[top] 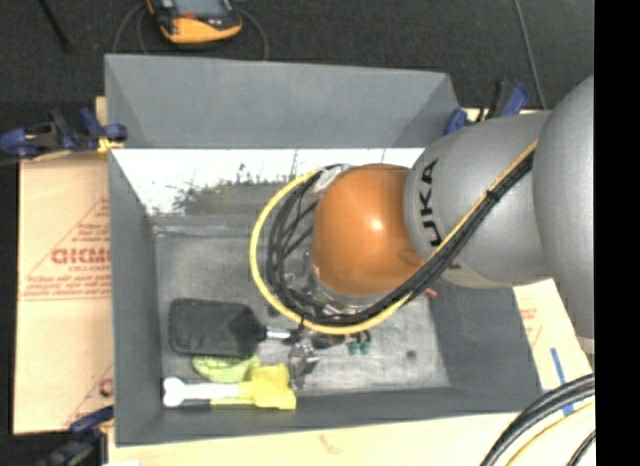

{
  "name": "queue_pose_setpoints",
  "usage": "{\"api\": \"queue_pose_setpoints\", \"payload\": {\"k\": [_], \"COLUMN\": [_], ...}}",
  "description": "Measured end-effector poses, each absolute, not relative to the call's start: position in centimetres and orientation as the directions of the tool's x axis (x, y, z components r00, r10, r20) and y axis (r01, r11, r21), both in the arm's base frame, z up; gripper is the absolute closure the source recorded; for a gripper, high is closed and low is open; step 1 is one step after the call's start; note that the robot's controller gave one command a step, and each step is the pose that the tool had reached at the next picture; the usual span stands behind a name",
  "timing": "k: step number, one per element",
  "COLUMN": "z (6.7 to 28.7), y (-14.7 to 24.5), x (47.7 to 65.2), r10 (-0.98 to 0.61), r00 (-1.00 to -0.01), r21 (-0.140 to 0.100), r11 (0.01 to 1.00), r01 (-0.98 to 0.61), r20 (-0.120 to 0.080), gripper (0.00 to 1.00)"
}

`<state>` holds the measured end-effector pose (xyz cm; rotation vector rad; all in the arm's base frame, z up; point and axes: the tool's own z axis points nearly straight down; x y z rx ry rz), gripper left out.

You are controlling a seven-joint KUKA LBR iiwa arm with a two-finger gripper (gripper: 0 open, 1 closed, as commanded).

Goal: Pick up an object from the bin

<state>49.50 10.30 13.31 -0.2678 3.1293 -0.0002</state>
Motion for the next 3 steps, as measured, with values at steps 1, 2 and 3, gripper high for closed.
{"api": "queue_pose_setpoints", "payload": {"k": [1, 2, 3], "z": [7.3, 7.3, 18.3], "y": [13.0, 13.0, 10.1], "x": [50.4, 50.4, 49.1], "r10": [-0.296, -0.295, -0.605], "r00": [-0.955, -0.955, -0.796], "r21": [-0.002, -0.002, -0.004], "r11": [0.955, 0.955, 0.796], "r01": [-0.296, -0.295, -0.605], "r20": [-0.006, -0.006, -0.008], "gripper": [1.00, 1.00, 1.00]}}
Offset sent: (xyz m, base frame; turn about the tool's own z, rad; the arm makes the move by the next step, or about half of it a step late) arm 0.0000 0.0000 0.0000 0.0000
